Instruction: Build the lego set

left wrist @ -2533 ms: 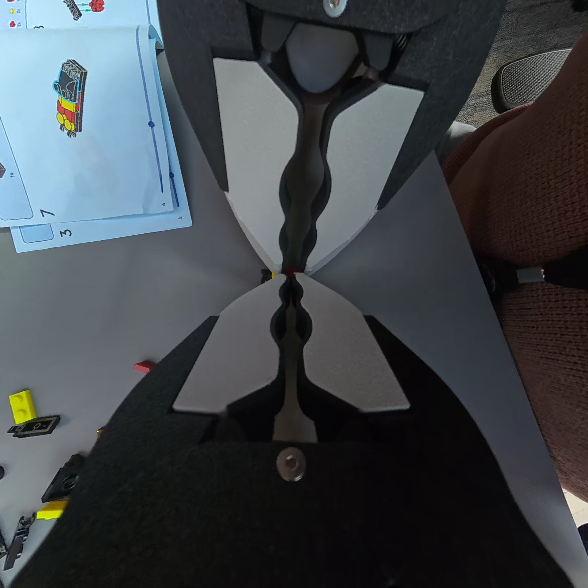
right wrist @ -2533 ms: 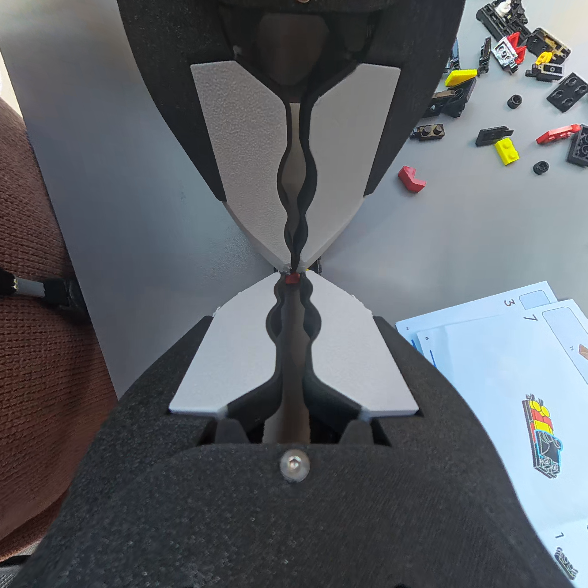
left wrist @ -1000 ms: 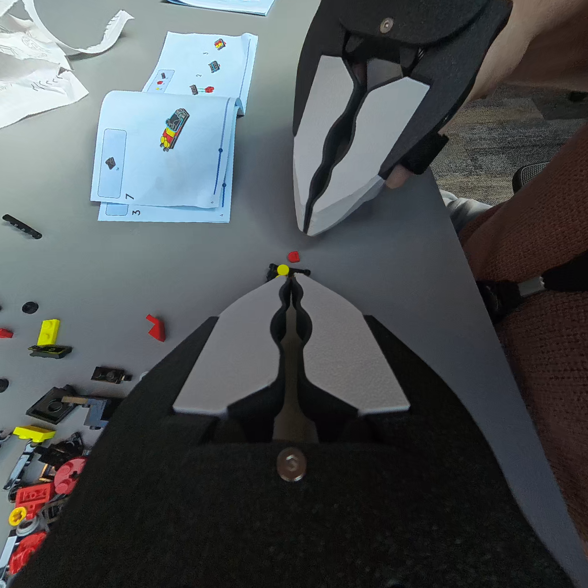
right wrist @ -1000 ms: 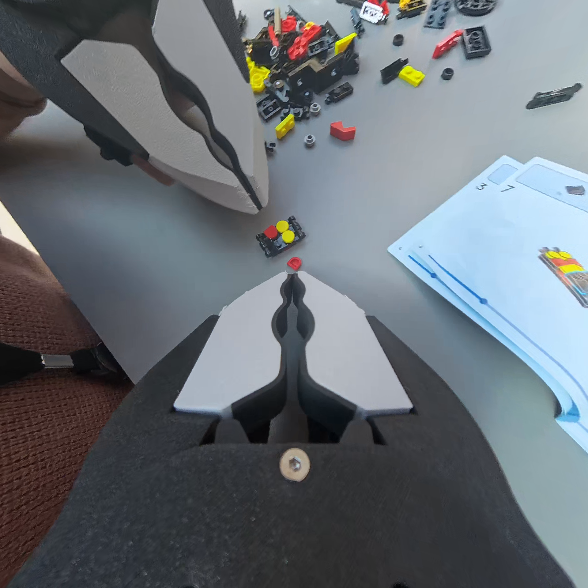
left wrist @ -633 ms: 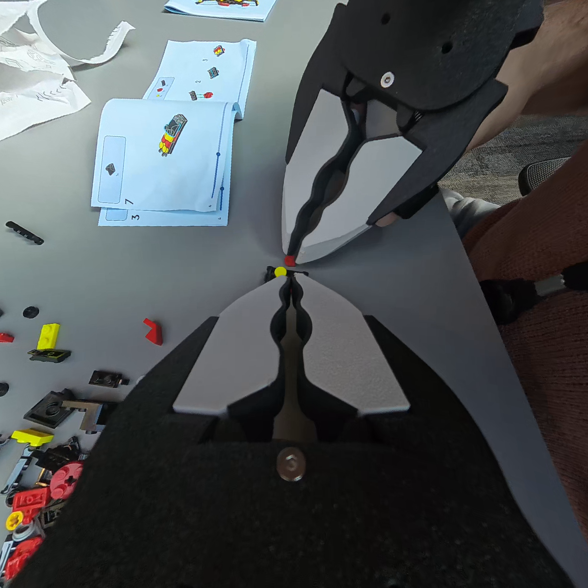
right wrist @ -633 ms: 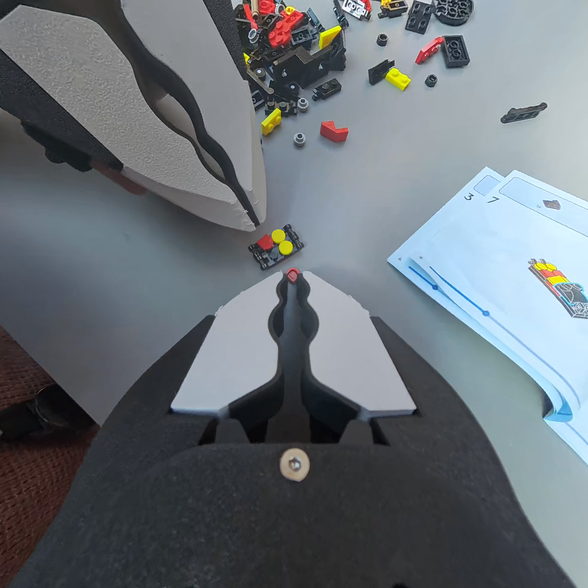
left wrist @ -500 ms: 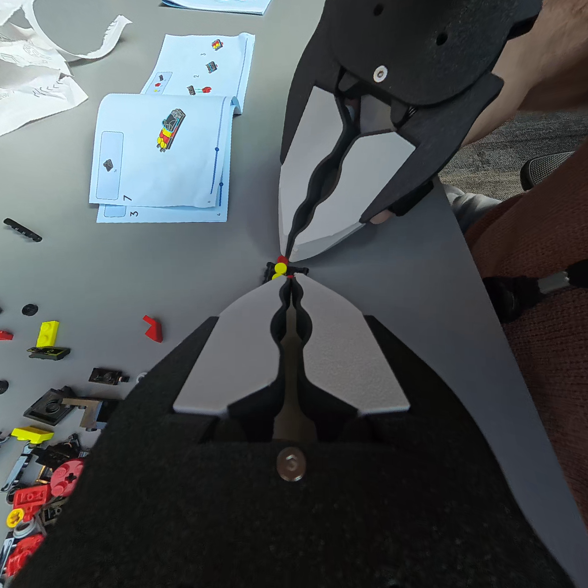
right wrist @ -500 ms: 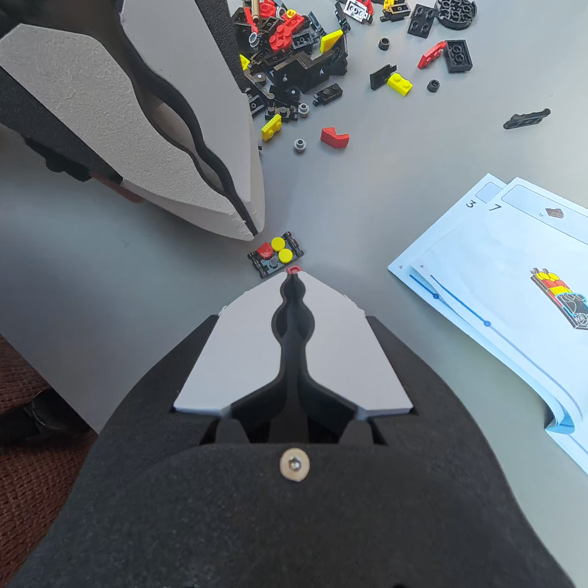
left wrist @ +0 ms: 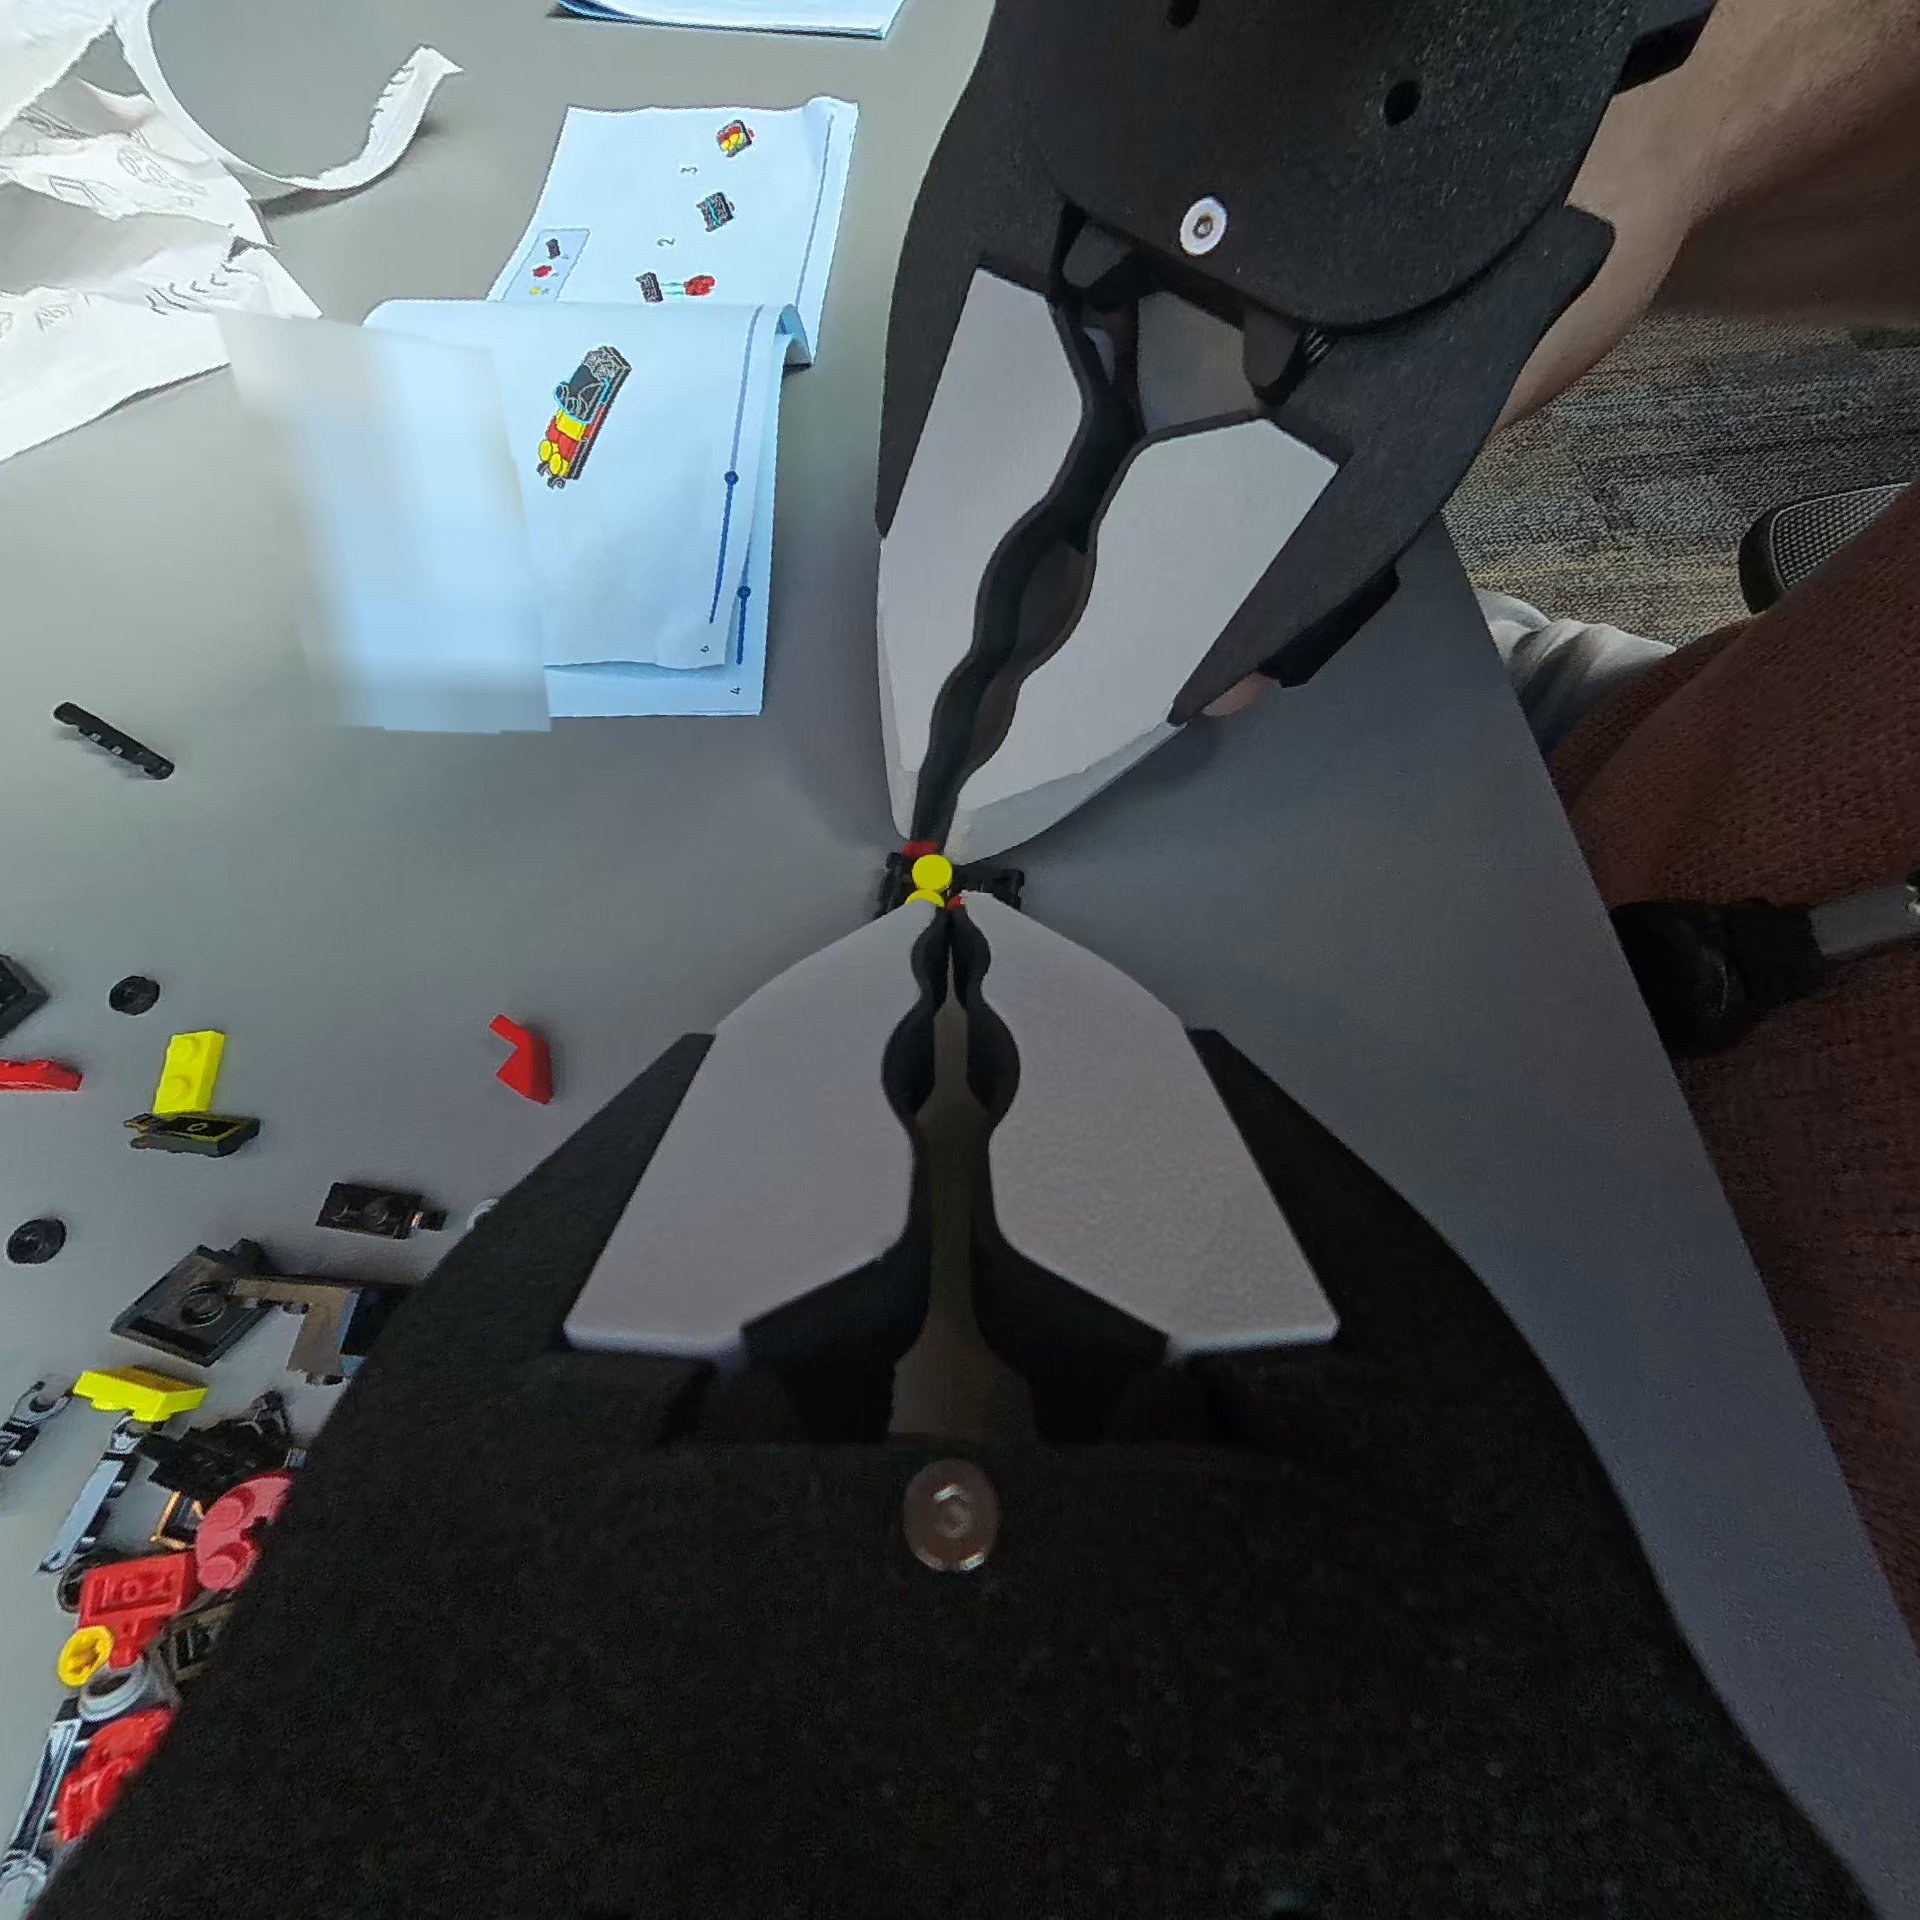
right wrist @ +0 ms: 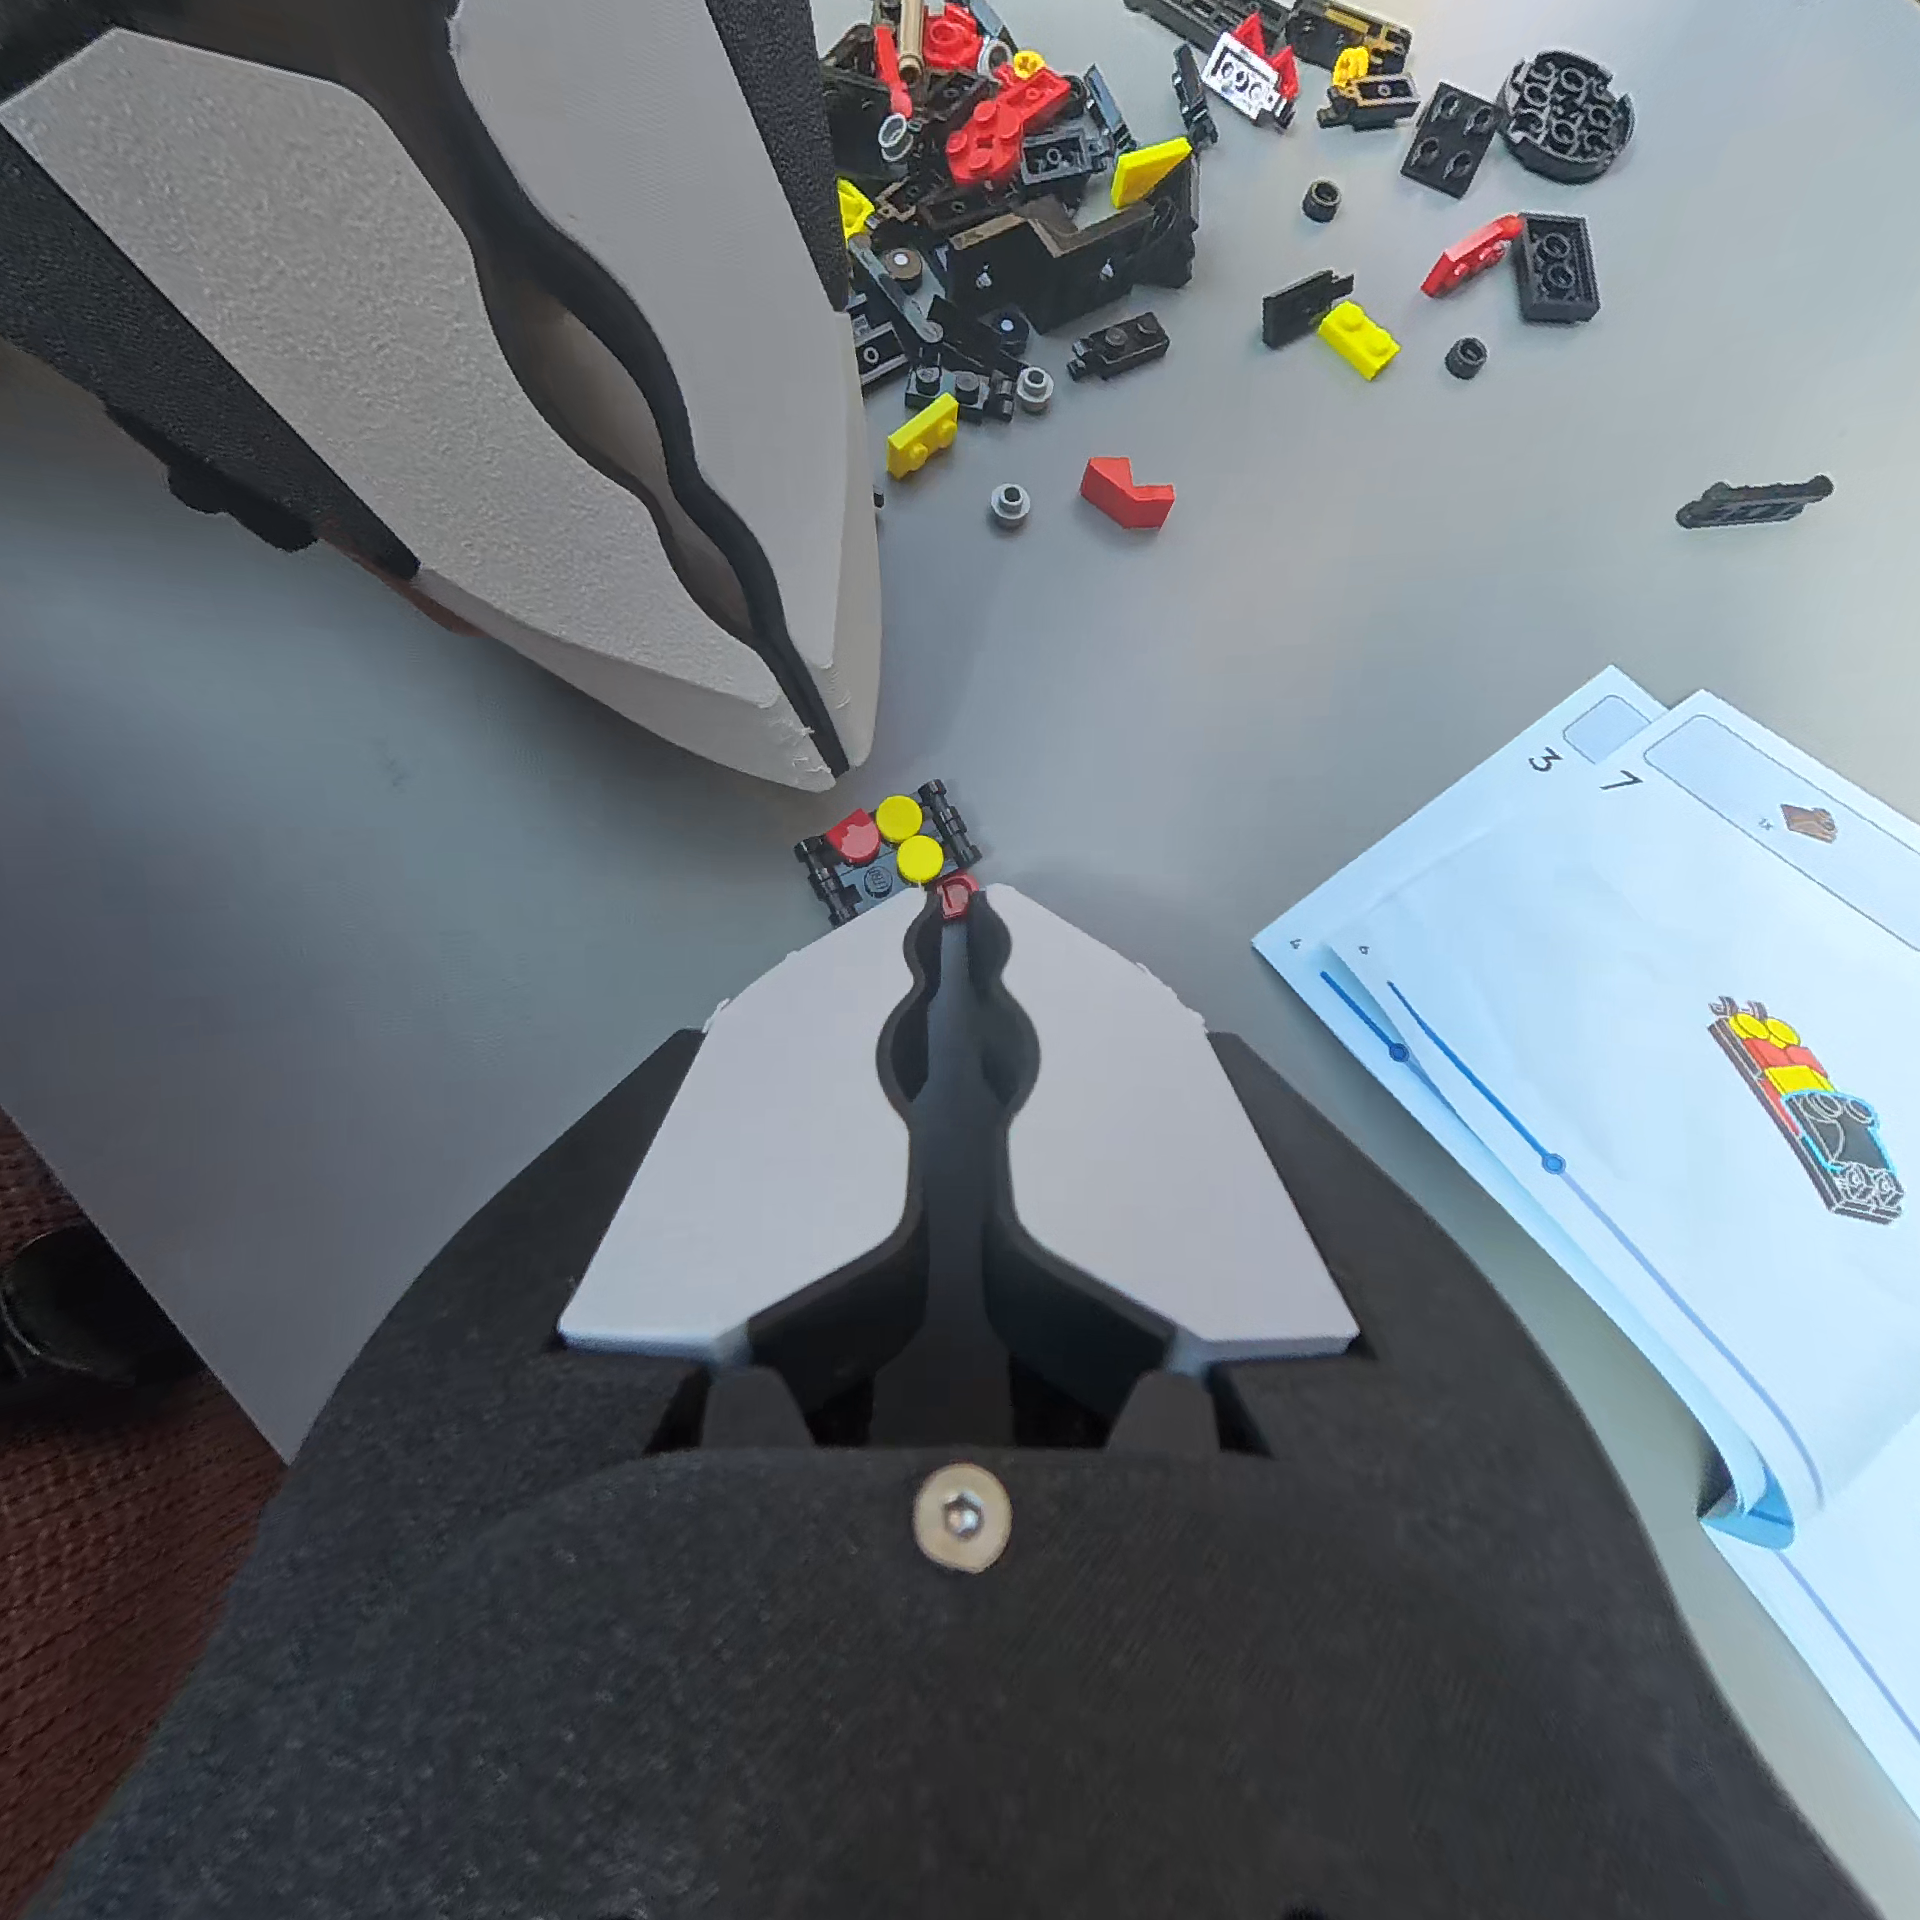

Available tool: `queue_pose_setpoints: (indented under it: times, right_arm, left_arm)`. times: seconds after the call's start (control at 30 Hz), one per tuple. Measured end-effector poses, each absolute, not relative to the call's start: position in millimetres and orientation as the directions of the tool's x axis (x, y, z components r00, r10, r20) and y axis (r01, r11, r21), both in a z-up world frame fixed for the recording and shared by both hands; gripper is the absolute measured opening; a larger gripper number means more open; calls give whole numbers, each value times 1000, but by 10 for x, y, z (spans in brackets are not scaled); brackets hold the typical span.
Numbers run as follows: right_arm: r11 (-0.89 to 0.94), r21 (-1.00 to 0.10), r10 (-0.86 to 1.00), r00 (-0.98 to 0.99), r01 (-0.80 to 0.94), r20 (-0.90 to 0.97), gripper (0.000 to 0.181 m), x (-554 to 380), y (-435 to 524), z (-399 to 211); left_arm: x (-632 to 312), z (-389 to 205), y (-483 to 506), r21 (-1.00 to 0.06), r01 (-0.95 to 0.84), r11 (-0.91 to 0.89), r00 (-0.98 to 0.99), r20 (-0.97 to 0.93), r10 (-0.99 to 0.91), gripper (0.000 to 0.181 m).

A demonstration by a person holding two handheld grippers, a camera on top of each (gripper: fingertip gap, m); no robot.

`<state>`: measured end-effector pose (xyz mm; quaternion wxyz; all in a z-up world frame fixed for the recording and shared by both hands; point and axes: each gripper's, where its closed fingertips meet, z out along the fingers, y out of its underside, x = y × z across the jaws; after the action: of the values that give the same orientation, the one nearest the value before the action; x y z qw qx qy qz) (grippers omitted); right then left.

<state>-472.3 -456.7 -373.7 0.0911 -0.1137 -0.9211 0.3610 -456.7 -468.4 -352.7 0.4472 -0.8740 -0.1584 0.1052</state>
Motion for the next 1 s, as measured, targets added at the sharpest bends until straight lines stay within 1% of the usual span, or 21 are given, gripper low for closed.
queue_pose_setpoints:
  times: [0.03,0.07,0.2,0.27,0.33,0.5,0.63,0.83,0.9,1.0]
  right_arm:
    - [713,-685,276,-957,146,83,4,-4725,-4571,-3737]
    - [712,-687,280,-956,149,83,0,-4734,-4574,-3736]
    - [657,-730,313,-949,189,36,0,-4777,-4559,-3626]
    - [688,-710,298,-950,148,90,2,-4806,-4516,-3649]
    - [712,-688,262,-962,138,78,6,-4758,-4539,-3712]
    - [713,-690,255,-962,121,96,10,-4757,-4620,-3731]
    - [727,-675,268,-958,127,108,8,-4784,-4610,-3735]
    - [717,-681,289,-953,152,93,7,-4806,-4629,-3735]
    - [679,-710,310,-950,188,45,7,-4815,-4630,-3688]
    - [565,-779,354,-933,273,-71,6,-4854,-4584,-3496]
  left_arm:
    - [-4566,-3529,-4682,-815,183,-550,928,-42,371,0]
    - [-4568,-3532,-4682,-814,182,-552,928,-44,371,0]
    - [-4583,-3532,-4704,-814,184,-551,923,-49,381,0]
    - [-4584,-3523,-4707,-816,185,-547,923,-46,381,0]
    - [-4582,-3514,-4704,-816,183,-548,924,-48,380,0]
    - [-4572,-3515,-4696,-815,181,-550,925,-50,377,0]
    - [-4571,-3506,-4702,-818,182,-546,925,-46,377,0]
    - [-4567,-3509,-4713,-813,183,-552,924,-49,378,0]
    - [-4582,-3494,-4718,-817,178,-548,921,-58,386,0]
    - [-4620,-3448,-4727,-833,172,-527,911,-69,407,0]
